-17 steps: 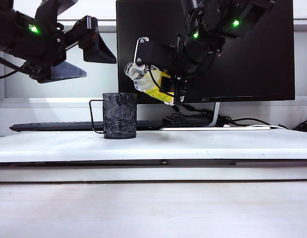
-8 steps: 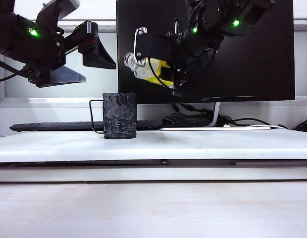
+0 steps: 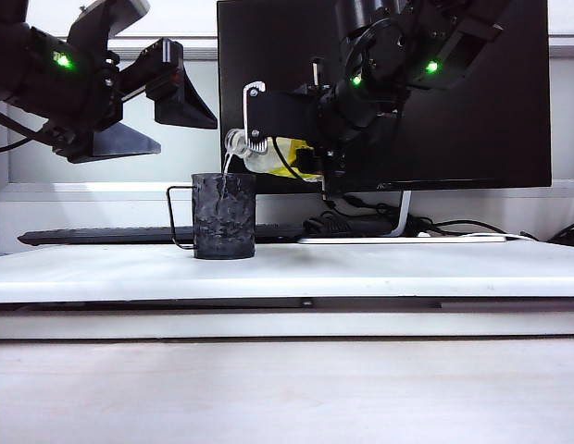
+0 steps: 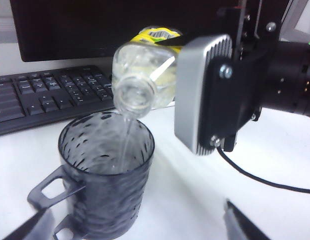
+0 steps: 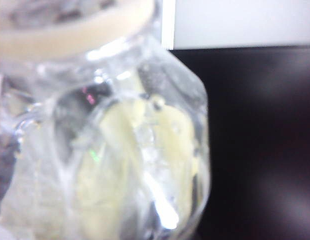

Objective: Carefully pick up the bottle and pour some water from the bottle into the cup.

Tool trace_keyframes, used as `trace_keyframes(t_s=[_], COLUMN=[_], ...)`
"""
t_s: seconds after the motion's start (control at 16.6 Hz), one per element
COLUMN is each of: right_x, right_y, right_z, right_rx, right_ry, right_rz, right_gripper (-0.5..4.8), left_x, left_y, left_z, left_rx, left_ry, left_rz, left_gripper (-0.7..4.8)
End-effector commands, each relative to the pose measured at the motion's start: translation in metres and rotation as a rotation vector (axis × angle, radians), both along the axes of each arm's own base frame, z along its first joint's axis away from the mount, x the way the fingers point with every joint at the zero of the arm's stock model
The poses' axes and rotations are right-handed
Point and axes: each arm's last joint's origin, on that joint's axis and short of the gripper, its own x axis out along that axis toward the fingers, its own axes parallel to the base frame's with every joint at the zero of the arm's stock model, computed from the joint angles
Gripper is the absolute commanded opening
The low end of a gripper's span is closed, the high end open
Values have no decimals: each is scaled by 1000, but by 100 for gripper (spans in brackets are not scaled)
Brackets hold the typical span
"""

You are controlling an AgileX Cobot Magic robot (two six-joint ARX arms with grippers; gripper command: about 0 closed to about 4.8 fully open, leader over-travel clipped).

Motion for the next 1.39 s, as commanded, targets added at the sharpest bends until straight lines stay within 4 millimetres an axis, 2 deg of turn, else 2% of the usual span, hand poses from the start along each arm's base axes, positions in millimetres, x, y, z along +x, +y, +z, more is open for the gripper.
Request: trace_keyframes(t_s=[0.06,0.84,1.39], right_x=[0,3,3], right_y=[1,-3,-4], right_z=[13,21,21], right_rx=[29,7,8], right_ry=[-74,-186,-195], right_rz=[7,-17,-20], right_gripper=[170,170,170], left_x=[1,0,0], left_y=[0,0,0], left_z=[3,3,3], left_rx=[-4,10,9], left_ry=[-17,-26,-26], left_rz=[0,-10,-24], left_gripper=[479,479,479])
